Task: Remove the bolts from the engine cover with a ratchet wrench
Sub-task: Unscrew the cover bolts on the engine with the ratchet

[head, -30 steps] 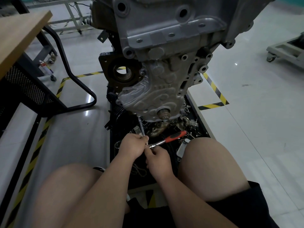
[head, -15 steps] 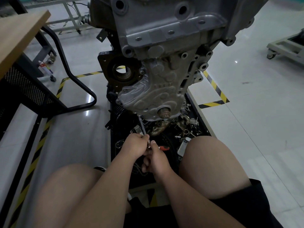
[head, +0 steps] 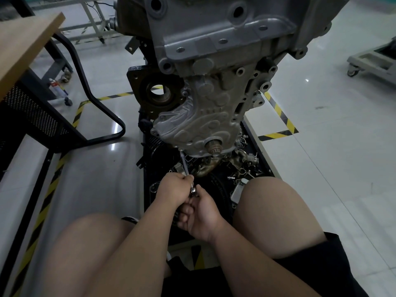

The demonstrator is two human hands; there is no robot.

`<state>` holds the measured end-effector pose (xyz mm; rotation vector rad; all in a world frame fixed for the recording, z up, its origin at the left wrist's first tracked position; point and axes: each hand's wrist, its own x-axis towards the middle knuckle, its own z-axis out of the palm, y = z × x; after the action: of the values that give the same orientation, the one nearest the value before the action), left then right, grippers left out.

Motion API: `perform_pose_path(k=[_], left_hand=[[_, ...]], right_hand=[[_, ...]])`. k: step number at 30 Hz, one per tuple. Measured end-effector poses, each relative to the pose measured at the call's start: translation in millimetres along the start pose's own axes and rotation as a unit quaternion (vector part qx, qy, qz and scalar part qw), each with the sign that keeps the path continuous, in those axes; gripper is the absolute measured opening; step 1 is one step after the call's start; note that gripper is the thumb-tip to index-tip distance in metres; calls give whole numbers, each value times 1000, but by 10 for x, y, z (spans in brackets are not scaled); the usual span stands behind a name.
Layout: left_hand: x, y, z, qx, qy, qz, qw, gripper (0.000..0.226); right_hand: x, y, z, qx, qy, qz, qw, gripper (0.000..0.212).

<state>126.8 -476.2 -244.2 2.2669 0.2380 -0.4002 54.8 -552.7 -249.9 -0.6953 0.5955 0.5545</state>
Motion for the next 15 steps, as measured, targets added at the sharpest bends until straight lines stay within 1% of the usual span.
perform_pose_path(k=[5, 9, 12, 15], left_hand=[[18, -22, 5, 17, 5, 4, 1000, 38], [36, -41, 10, 8, 7, 2, 1000, 37], [39, -44, 12, 3, 3, 0, 1000, 35], [46, -51, 6, -4, -4, 3, 1000, 33]], right_hand=[[10, -6, 0, -51, 16, -17, 998, 56], [24, 1, -13, -104, 55, -70, 991, 50], [24, 20, -45, -184, 93, -128, 970, 50], [14, 51, -83, -238, 124, -205, 941, 41]])
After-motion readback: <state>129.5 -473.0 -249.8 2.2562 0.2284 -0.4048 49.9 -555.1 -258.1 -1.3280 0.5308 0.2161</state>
